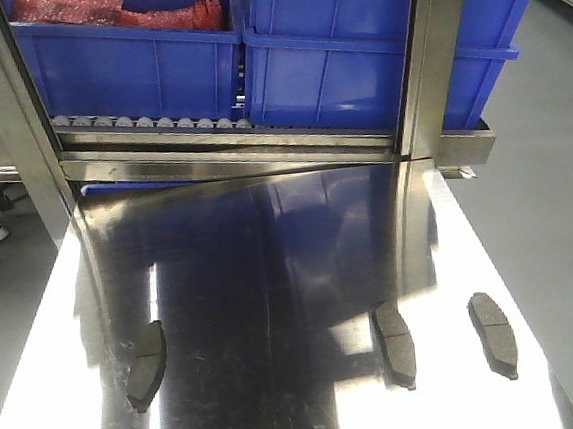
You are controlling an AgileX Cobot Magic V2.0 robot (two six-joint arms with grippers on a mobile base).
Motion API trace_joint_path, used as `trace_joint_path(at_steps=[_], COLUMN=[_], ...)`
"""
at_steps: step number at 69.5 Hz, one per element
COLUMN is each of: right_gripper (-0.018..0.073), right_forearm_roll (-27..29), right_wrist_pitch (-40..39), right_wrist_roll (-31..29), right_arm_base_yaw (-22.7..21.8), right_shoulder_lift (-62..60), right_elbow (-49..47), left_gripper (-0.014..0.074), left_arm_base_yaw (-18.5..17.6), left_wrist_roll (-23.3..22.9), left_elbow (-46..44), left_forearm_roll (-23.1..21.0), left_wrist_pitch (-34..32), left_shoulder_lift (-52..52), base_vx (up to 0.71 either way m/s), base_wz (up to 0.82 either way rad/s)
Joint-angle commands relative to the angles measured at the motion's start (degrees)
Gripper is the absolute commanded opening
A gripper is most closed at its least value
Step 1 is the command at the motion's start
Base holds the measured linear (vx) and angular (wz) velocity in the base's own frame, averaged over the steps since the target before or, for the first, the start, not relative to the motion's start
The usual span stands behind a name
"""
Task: Move and align brake pads A on conveyor
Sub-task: 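Lift the brake pad with the left gripper and hold it, then lower the right gripper onto the outermost brake pad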
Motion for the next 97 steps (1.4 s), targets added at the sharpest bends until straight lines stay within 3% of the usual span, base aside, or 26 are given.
trace_joint_path(at_steps=[1, 41, 51, 81, 97], right_gripper=[-0.0006, -0.0005, -0.0002, -0.0001, 0.0052], right_forearm_roll=[-0.23, -0.23, -0.13, 0.00, -0.49], right_wrist_pitch=[-4.14, -4.14, 3.04, 22.91, 21.78], right_wrist_roll=[0.00, 0.00, 0.00, 0.00, 0.00], right_arm_base_yaw=[-0.25, -0.23, -0.23, -0.23, -0.23], right_shoulder_lift=[-0.60, -0.60, 0.13, 27.49, 33.29], right_elbow=[0.35, 0.22, -3.18, -25.59, -27.80], left_gripper=[0.0146, 0.0146, 0.0146, 0.0146, 0.0146], left_arm_base_yaw=[-0.28, -0.28, -0.28, -0.28, -0.28], left_wrist_roll=[-0.01, -0.01, -0.01, -0.01, -0.01], left_elbow=[-1.58, -1.58, -1.58, -1.58, -1.58], left_forearm_roll=[-0.24, -0.24, -0.24, -0.24, -0.24], left_wrist_pitch=[-5.50, -5.50, -5.50, -5.50, -5.50], left_shoulder_lift=[0.28, 0.28, 0.28, 0.28, 0.28], base_vx=[0.00, 0.00, 0.00, 0.00, 0.00], base_wz=[0.00, 0.00, 0.00, 0.00, 0.00])
